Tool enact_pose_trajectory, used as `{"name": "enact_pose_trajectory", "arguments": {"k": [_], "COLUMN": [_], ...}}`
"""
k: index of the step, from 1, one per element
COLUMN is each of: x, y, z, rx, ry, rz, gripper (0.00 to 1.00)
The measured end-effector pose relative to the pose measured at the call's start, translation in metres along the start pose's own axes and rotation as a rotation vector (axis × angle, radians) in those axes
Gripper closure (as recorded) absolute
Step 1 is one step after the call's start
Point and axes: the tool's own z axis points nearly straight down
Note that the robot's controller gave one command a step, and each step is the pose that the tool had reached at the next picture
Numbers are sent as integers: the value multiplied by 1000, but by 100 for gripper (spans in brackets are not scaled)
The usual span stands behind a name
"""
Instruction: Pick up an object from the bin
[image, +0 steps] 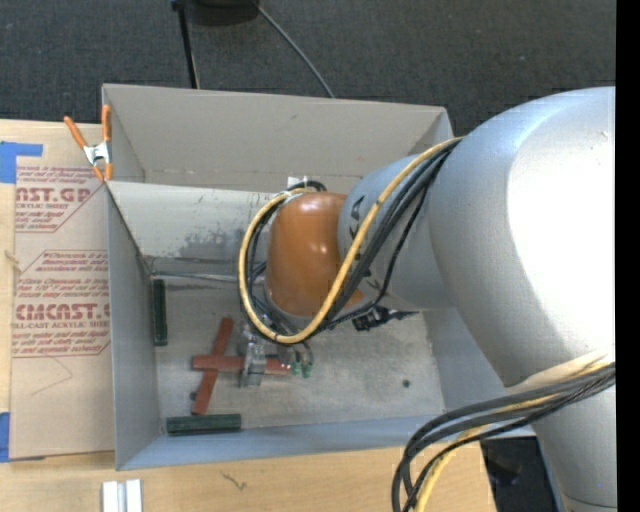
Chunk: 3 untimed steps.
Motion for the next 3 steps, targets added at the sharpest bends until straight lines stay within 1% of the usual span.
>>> {"name": "enact_pose_trajectory", "arguments": {"k": [1, 2, 3], "x": [1, 3, 1], "y": [0, 0, 0], "z": [-4, -25, -42], "rx": [1, 2, 0], "ry": [4, 9, 3], "rz": [0, 0, 0], "gripper": [100, 100, 100]}}
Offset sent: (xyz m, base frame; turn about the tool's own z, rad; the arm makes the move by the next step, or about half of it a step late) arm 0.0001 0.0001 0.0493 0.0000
